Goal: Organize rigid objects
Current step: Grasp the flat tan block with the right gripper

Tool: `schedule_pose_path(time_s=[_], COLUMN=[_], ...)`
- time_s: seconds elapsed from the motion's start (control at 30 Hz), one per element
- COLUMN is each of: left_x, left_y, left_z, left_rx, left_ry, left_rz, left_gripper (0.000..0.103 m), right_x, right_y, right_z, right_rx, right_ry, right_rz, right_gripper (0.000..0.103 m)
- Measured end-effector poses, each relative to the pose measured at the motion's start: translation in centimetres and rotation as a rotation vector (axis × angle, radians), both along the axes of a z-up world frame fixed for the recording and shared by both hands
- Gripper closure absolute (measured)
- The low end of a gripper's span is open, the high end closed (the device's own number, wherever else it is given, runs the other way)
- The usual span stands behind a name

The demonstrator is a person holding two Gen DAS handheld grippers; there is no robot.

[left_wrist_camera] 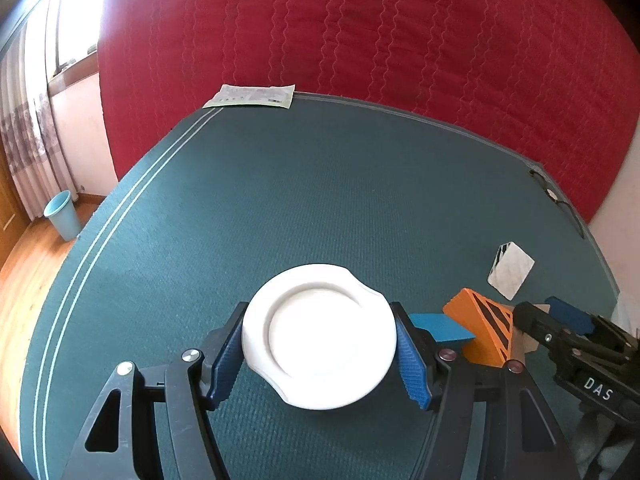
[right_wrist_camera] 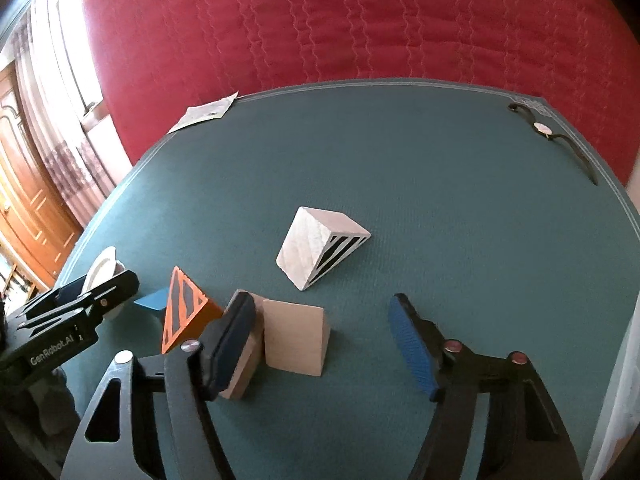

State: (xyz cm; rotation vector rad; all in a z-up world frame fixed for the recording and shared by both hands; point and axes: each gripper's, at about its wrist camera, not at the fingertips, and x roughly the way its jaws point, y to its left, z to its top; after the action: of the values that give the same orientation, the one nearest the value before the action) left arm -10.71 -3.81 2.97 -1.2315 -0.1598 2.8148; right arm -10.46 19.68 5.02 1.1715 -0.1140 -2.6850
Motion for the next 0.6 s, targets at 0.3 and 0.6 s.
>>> schedule_pose_path(time_s=[0.3,0.6], left_x=[0.4,0.8], left_y=[0.2,0.2], left_z=[0.0,0.0], left_rx=[-0.004,0.001], left_ry=[0.008,0.004], left_rz=[0.001,0.000], left_gripper=[0.034,0.034], right_x=[1.2,1.2], right_y=[-0.6,0.1], right_z=[0.2,0.3], right_rx=[0.025,0.061], right_ry=[0.049,0.058], right_rz=[0.041,-0.001], right_gripper=[0.063,0.071])
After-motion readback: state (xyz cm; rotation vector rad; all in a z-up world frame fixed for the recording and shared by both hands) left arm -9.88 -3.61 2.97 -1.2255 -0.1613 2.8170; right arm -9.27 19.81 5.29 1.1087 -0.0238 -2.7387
